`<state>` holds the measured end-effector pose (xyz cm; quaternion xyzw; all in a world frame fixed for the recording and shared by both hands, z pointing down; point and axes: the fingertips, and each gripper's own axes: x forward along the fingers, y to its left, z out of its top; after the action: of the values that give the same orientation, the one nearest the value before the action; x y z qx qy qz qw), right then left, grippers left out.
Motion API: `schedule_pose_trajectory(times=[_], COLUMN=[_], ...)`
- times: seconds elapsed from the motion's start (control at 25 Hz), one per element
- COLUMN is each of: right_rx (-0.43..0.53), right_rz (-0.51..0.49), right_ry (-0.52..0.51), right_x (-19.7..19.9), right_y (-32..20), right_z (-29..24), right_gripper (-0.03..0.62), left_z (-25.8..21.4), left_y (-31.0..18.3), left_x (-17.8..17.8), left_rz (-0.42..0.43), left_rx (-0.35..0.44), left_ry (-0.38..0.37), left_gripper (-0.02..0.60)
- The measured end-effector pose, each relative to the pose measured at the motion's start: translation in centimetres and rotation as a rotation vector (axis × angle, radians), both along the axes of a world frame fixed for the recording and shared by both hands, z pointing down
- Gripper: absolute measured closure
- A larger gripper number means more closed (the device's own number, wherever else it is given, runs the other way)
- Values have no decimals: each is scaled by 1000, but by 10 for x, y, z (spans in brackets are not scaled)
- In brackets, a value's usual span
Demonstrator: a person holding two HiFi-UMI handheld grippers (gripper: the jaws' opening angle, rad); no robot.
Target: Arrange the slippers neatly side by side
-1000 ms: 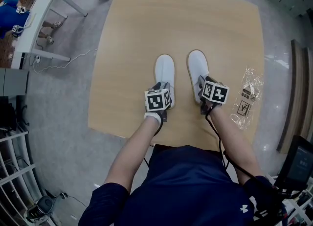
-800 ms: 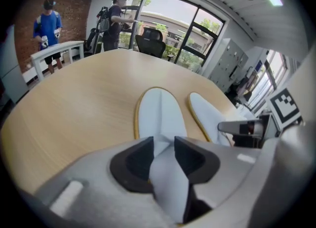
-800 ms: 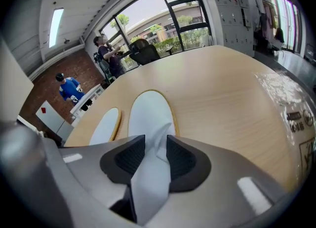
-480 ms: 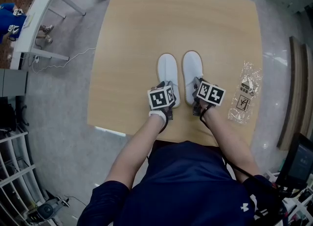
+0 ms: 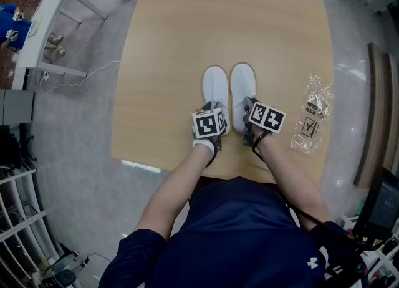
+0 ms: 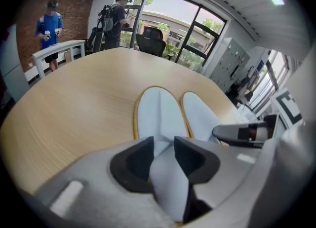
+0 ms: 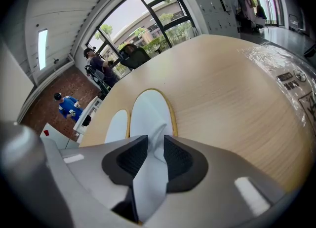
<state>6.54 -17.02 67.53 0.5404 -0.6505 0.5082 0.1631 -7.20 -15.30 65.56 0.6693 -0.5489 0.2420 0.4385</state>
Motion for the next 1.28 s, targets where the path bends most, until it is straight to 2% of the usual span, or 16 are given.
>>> schedule_pose_trajectory(times=[0.48,0.76,0.92,1.0,1.08,1.2,1.28], right_rx=[7,145,246,313,406,523,554], right_rz=[-37,-102,-165,-229,-338,-510,-557], right_ry=[-1,-44,-105,-118,-100,-44,-37], right_x=[0,-1,-8,-15,-26,-41,-46], right_y=[0,11,21,27,34,50,59], right_z=[-1,-47,-86,-107,-127,-146,-154], right_gripper=[491,508,571,580,582,583,583], left_z=[0,-32,-62,-81,-96,-114,-126], left_y=[0,14,31,38,45,56,63], left_x=[-1,-18,-19,-13,-2,18,31], left_rz=[37,-5,8,39,91,206,300], left_rx=[24,122,182,222,254,292,323], left_ry=[-12,63,121,153,185,215,228], left_gripper=[469,456,535,567,578,578,578])
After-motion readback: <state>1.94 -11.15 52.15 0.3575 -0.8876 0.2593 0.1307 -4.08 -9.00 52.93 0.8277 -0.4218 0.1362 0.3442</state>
